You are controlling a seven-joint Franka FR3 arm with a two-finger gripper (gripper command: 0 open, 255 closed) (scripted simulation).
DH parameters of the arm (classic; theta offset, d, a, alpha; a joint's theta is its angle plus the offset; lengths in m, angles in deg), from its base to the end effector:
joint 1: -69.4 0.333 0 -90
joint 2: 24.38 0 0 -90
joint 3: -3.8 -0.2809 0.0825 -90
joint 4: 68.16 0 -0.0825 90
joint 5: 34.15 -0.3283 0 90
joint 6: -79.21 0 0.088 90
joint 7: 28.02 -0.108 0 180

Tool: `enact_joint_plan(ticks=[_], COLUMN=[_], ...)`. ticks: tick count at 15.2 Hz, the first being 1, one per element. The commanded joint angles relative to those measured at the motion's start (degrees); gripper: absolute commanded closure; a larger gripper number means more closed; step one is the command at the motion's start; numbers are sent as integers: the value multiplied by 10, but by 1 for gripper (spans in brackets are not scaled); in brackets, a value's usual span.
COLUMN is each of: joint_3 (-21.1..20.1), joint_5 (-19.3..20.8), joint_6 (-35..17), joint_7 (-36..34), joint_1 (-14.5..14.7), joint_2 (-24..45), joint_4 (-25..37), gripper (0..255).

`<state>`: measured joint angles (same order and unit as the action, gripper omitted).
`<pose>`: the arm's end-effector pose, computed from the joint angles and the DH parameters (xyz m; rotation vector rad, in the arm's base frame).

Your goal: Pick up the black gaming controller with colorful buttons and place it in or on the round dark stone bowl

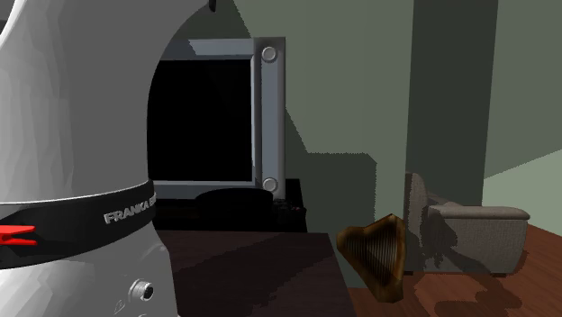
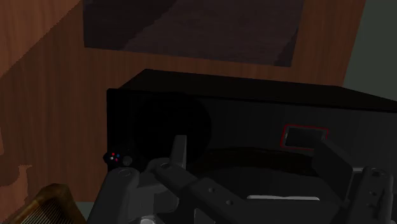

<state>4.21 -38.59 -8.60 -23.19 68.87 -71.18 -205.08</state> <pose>0.2638 0.0037 0.5562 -3.0546 -0.1095 0.0553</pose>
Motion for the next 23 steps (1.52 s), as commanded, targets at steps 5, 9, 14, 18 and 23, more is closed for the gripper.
enact_joint_plan(ticks=[5, 9, 14, 18, 23], joint_3=[37, 71, 110, 135, 156], joint_5=[28, 52, 72, 77, 70], joint_6=[-53, -108, -176, -226, -280], joint_7=[74, 145, 232, 300, 386], joint_1=[3, 7, 12, 17, 20], joint_2=[51, 116, 214, 302, 421], joint_4=[-20, -27, -17, 6, 53], gripper=[0, 0, 0, 0, 0])
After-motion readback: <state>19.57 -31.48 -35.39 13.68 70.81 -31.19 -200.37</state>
